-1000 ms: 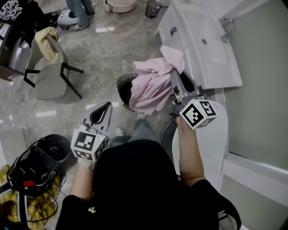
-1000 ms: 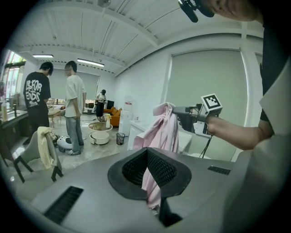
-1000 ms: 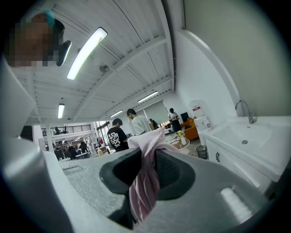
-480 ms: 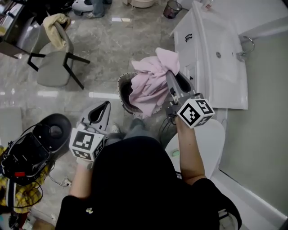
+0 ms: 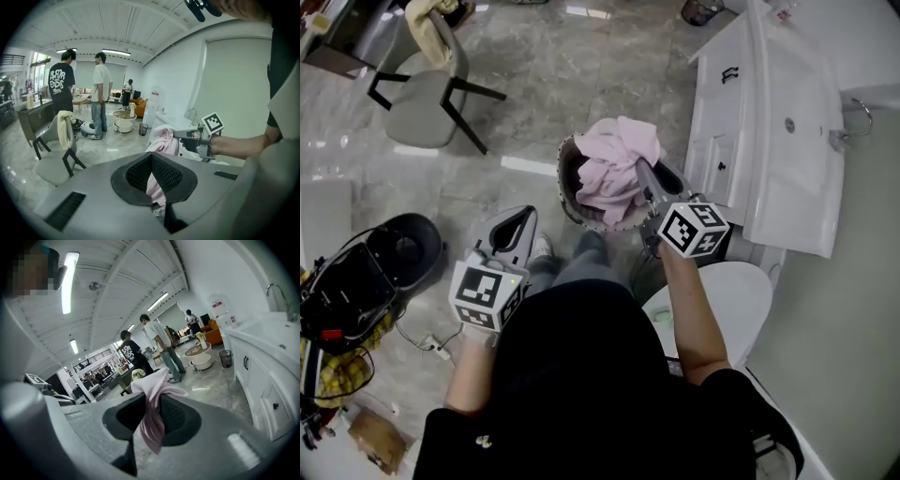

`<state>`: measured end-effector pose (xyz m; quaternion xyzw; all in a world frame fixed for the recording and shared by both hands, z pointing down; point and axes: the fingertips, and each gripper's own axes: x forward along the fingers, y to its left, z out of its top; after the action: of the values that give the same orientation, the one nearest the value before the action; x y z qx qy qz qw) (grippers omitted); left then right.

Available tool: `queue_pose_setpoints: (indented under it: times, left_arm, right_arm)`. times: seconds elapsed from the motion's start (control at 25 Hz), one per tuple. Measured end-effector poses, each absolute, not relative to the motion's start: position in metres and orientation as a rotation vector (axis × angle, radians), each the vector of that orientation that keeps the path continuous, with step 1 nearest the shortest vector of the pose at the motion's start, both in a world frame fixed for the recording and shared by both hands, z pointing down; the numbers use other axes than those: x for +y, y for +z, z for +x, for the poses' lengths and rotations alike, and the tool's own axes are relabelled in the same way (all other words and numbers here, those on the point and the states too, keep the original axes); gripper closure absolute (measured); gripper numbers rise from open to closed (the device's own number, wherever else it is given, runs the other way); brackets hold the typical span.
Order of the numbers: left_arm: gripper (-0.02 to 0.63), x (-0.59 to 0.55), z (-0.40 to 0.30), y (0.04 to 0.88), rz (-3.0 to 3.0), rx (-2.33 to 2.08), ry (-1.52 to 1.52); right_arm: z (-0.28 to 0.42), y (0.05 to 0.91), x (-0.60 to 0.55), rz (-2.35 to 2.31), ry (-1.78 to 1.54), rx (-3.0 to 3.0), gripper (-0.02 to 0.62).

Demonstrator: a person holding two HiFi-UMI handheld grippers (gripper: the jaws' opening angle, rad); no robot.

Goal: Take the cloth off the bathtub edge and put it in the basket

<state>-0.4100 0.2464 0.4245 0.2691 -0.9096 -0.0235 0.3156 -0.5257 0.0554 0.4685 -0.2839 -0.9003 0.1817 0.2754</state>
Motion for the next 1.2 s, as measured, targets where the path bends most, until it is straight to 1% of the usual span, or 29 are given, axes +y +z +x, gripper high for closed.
queue_pose_setpoints:
  times: [0.68,1.2]
  left_arm:
    - [0.592,0.214,-0.381,0.536,0.563,-2.253,-0.105]
    - [0.592,0.234,-0.367,0.611,0.503,-2.114,-0.133]
  right_arm:
    - [-0.491,0.727,0.049,-0.781,0.337,-2.073,0.506]
    - [-0.486,0.893,0.065,-0.697,0.234,-1.885,0.506]
